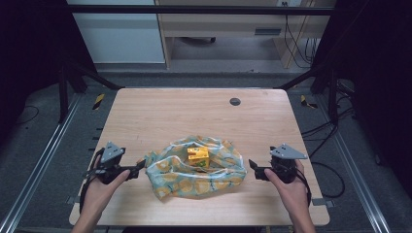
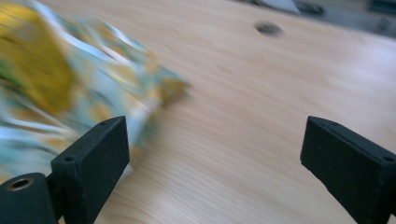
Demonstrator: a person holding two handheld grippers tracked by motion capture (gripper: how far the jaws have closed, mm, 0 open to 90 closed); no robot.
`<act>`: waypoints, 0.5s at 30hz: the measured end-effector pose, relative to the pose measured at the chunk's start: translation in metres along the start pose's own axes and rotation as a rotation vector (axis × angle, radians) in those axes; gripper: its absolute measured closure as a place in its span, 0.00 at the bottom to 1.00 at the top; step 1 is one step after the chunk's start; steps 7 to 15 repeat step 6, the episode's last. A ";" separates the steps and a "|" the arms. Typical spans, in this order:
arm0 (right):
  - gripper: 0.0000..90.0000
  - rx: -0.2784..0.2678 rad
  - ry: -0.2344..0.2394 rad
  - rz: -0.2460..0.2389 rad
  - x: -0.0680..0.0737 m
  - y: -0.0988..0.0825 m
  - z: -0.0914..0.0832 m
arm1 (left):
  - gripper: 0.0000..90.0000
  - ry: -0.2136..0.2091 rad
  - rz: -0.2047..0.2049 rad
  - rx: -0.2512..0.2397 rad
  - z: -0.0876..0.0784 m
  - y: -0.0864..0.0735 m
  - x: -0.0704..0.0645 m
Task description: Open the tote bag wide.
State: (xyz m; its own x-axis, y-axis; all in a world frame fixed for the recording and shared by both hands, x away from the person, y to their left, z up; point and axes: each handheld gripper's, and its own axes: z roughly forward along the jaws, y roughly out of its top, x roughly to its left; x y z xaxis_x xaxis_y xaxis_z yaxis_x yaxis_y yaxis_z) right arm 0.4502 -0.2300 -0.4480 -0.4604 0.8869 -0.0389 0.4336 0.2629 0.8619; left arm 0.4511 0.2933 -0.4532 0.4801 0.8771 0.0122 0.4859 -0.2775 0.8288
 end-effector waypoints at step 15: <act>0.12 0.125 -0.114 0.013 -0.017 -0.028 0.007 | 0.08 0.037 -0.036 0.030 0.000 -0.016 0.023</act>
